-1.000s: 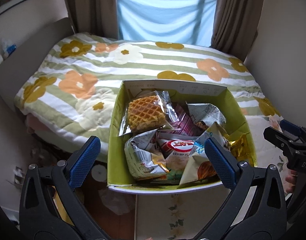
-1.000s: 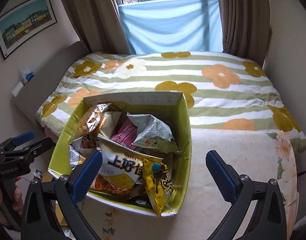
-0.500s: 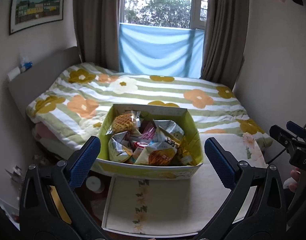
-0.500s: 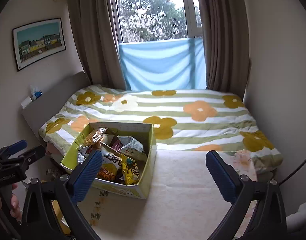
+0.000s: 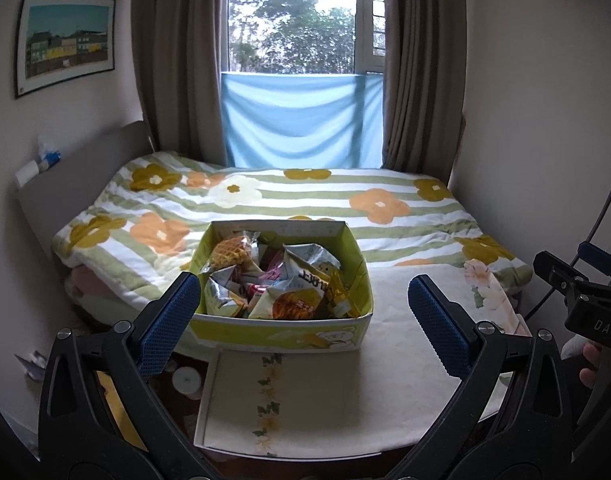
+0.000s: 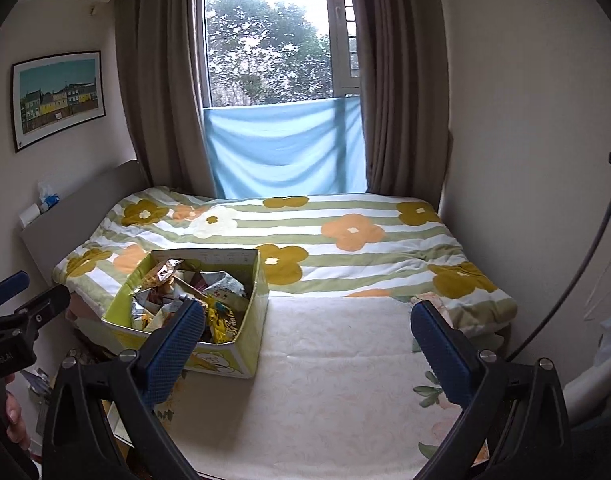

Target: Organize snacks

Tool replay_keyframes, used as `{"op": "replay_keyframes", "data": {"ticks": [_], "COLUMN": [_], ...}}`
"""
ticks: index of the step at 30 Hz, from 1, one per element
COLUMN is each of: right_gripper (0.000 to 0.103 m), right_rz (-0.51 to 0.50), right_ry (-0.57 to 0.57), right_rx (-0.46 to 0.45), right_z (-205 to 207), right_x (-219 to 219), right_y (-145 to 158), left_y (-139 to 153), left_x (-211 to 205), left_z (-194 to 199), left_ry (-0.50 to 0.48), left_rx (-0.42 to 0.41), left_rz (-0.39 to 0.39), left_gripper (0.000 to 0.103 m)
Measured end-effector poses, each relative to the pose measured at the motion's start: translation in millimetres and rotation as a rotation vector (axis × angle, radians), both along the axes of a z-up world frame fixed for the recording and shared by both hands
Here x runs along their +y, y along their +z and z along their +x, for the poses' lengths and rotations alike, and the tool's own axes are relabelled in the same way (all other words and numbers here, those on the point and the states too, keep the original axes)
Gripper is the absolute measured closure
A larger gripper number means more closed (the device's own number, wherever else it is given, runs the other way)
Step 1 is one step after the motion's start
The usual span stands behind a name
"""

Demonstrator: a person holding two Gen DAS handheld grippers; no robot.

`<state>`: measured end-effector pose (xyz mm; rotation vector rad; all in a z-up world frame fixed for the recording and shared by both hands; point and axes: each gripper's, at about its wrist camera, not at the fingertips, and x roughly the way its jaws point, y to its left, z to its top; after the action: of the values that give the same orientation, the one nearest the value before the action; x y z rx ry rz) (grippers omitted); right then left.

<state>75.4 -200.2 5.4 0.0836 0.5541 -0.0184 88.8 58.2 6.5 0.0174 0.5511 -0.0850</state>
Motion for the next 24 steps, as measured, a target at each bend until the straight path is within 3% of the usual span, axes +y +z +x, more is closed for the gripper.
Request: {"op": "replay_keyframes", "data": {"ticks": [24], "right_gripper": [0.000], "right_rz": [-0.027], "right_ry": [-0.047], "right_rx": [-0.004], "right_z": [-10.6], "right_x": [5.3], "right_y": [-3.7], "left_y": [-6.1], "left_x": [3.5], "left_z": [-3.5], "left_ry": [-0.033], "left_rx": [-0.004], "left_rz": [-0.007], "left_gripper": [0.000]}}
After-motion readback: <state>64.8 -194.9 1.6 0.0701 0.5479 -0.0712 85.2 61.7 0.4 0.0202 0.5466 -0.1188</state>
